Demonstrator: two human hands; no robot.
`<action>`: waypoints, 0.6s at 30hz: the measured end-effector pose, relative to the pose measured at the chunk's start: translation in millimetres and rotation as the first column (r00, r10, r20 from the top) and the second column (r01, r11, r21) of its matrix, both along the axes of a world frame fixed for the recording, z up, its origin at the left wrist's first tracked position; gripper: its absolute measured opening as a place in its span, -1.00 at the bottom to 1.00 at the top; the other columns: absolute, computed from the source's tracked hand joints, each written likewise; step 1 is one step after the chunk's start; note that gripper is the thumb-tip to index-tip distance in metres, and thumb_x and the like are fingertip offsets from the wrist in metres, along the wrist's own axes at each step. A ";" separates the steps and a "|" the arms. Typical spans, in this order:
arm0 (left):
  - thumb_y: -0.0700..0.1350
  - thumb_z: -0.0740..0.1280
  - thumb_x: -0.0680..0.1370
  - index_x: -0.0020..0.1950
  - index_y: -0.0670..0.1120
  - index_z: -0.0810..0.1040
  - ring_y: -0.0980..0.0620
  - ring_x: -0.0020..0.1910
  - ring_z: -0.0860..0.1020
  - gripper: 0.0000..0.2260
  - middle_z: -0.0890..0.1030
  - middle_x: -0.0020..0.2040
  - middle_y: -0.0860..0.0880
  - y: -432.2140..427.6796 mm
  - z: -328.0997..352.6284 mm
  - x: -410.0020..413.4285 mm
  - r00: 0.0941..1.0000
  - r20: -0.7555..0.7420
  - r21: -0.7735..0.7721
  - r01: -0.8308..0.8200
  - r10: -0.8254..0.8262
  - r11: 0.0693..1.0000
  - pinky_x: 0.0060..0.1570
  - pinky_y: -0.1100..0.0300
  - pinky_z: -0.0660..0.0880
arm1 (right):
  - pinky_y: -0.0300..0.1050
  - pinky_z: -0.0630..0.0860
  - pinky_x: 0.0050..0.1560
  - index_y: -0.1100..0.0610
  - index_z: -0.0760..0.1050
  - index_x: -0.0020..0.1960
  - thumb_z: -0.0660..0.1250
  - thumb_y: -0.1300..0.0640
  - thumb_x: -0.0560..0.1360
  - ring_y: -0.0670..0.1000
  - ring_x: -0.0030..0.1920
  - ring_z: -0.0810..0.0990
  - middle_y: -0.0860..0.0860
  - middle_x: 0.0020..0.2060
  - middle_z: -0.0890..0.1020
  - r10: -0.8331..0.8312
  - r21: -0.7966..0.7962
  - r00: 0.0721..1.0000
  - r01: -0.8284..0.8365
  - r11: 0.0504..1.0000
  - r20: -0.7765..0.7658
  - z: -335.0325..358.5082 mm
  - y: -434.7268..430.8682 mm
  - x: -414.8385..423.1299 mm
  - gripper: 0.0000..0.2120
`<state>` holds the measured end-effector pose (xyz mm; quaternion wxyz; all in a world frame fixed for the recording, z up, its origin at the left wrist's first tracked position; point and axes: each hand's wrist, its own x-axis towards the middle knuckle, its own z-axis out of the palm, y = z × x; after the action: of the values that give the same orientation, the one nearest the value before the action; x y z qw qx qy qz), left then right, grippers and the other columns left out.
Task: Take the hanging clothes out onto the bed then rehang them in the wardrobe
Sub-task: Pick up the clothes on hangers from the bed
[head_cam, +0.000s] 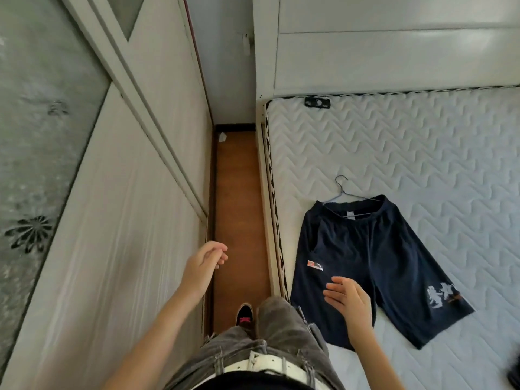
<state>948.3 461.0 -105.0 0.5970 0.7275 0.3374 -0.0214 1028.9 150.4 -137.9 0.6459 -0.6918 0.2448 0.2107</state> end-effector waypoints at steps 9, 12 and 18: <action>-0.23 0.20 0.63 -0.08 -0.05 0.60 -0.06 -0.14 0.58 -0.78 0.63 -0.17 -0.14 37.8 -21.3 196.4 0.984 -0.047 0.010 0.171 -0.170 0.985 -0.11 0.13 0.50 | 0.04 0.60 -0.07 0.31 0.57 0.00 0.17 0.23 0.60 0.24 -0.12 0.65 0.32 -0.10 0.64 -0.291 -0.018 0.957 0.291 0.957 -0.014 -32.3 3.4 110.2 -0.78; -0.23 0.20 0.63 -0.07 -0.06 0.61 -0.06 -0.13 0.59 -0.78 0.63 -0.15 -0.14 30.0 -35.7 262.0 0.952 -0.123 0.029 0.286 -0.281 0.958 -0.08 0.09 0.51 | 0.06 0.60 -0.02 0.25 0.57 -0.01 0.16 0.25 0.60 0.22 -0.09 0.65 0.29 -0.09 0.64 -0.372 -0.074 0.928 0.371 0.926 0.005 -49.8 4.7 166.1 -0.79; -0.19 0.22 0.61 -0.05 -0.01 0.60 0.06 -0.15 0.59 -0.82 0.64 -0.17 -0.06 -17.3 -103.2 410.2 0.773 -0.254 0.036 0.608 -0.581 0.793 -0.07 0.21 0.51 | -0.01 0.50 0.21 0.10 0.51 0.22 0.18 0.16 0.61 -0.01 0.12 0.57 -0.01 0.11 0.60 -0.396 -0.333 0.911 0.410 0.849 0.112 -119.3 -2.3 255.2 -0.76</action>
<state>1358.5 443.7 -208.2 0.4729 0.8227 0.1575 -0.2733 1284.2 148.1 -257.2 0.5470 -0.7324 0.4052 0.0100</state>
